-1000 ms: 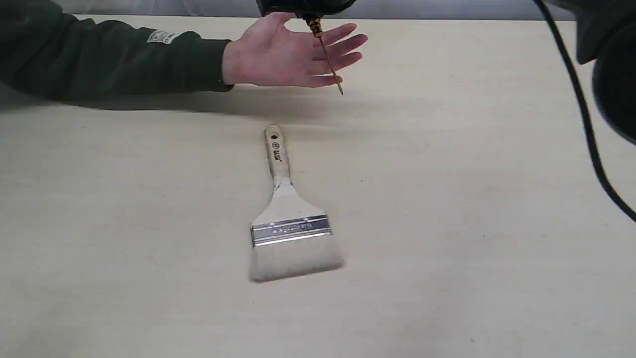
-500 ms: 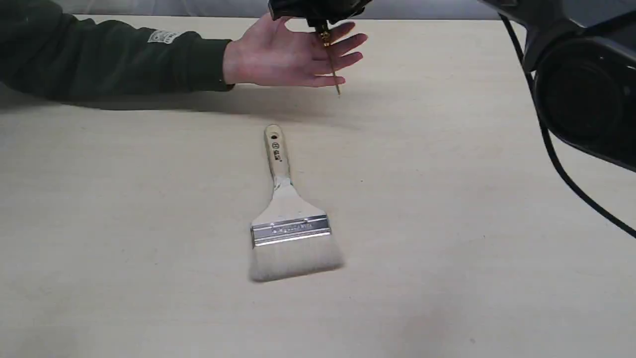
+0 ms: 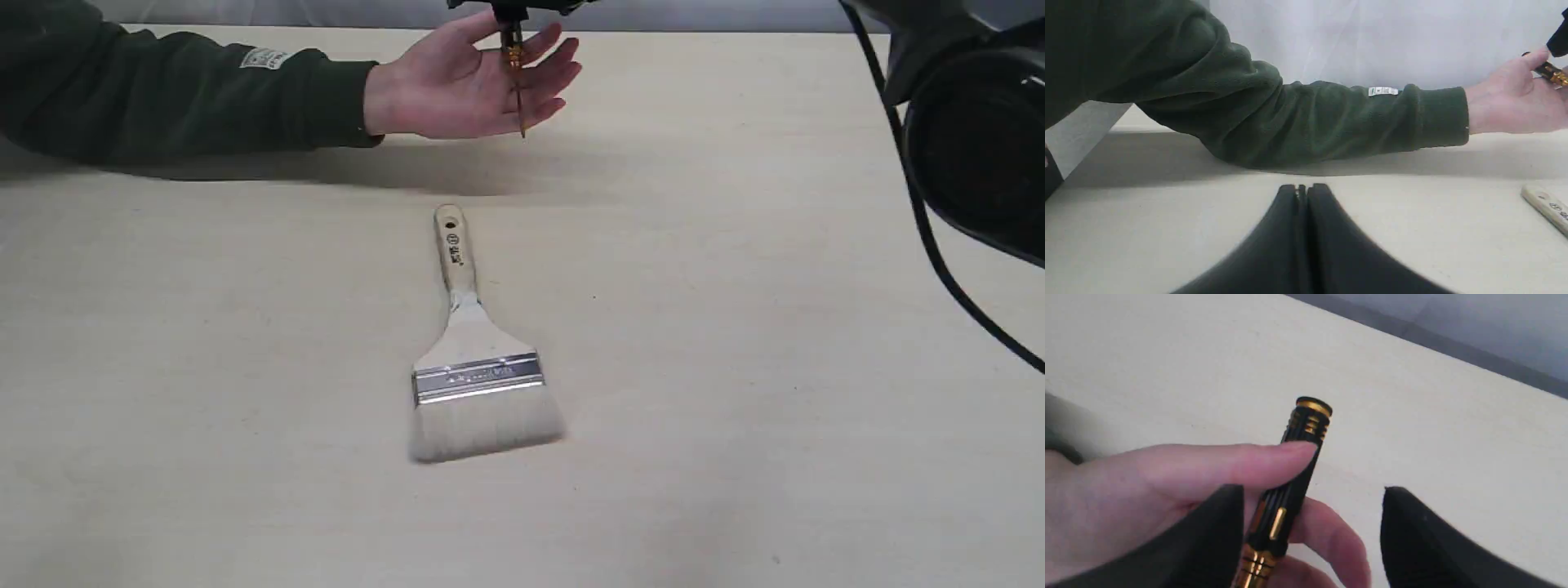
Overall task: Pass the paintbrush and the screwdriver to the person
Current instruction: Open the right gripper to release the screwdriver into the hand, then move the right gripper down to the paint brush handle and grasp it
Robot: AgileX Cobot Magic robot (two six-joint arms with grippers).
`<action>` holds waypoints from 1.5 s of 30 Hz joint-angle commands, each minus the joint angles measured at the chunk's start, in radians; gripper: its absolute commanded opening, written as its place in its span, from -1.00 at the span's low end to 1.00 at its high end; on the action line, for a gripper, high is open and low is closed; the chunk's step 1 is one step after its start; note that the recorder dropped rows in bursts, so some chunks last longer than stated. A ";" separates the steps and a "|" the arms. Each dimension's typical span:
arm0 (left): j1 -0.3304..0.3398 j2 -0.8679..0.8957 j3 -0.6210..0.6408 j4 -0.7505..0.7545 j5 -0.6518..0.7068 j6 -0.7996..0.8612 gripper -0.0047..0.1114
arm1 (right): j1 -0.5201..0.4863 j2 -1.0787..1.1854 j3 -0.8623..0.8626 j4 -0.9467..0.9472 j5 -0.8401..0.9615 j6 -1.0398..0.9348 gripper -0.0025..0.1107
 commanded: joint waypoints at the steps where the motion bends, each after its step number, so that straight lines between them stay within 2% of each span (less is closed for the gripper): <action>1: -0.007 -0.002 0.002 -0.004 -0.011 -0.002 -0.92 | -0.009 -0.042 -0.004 -0.011 0.040 -0.008 0.00; 7: -0.007 -0.002 0.002 -0.004 -0.011 -0.002 -0.92 | -0.006 -0.099 0.032 -0.011 0.113 -0.055 0.00; 14: -0.007 -0.002 0.002 -0.004 -0.011 -0.002 -0.92 | -0.006 -0.222 0.196 -0.009 0.066 -0.075 0.00; 22: -0.007 -0.002 0.002 -0.002 -0.011 -0.002 -0.92 | -0.006 -0.464 0.536 0.030 -0.118 -0.075 0.00; 29: -0.007 -0.002 0.002 -0.002 -0.011 -0.002 -0.92 | -0.006 -0.733 0.928 0.152 -0.395 -0.077 0.00; 32: -0.007 -0.002 0.002 -0.002 -0.011 -0.002 -0.92 | -0.006 -0.808 1.063 0.154 -0.422 -0.077 -0.03; 36: -0.007 -0.002 0.002 -0.002 -0.011 -0.002 -0.92 | -0.006 -0.836 1.184 0.205 -0.424 -0.085 -0.18; 45: -0.007 -0.002 0.002 -0.002 -0.011 -0.002 -0.92 | 0.144 -0.800 1.240 0.207 -0.497 -0.100 -0.18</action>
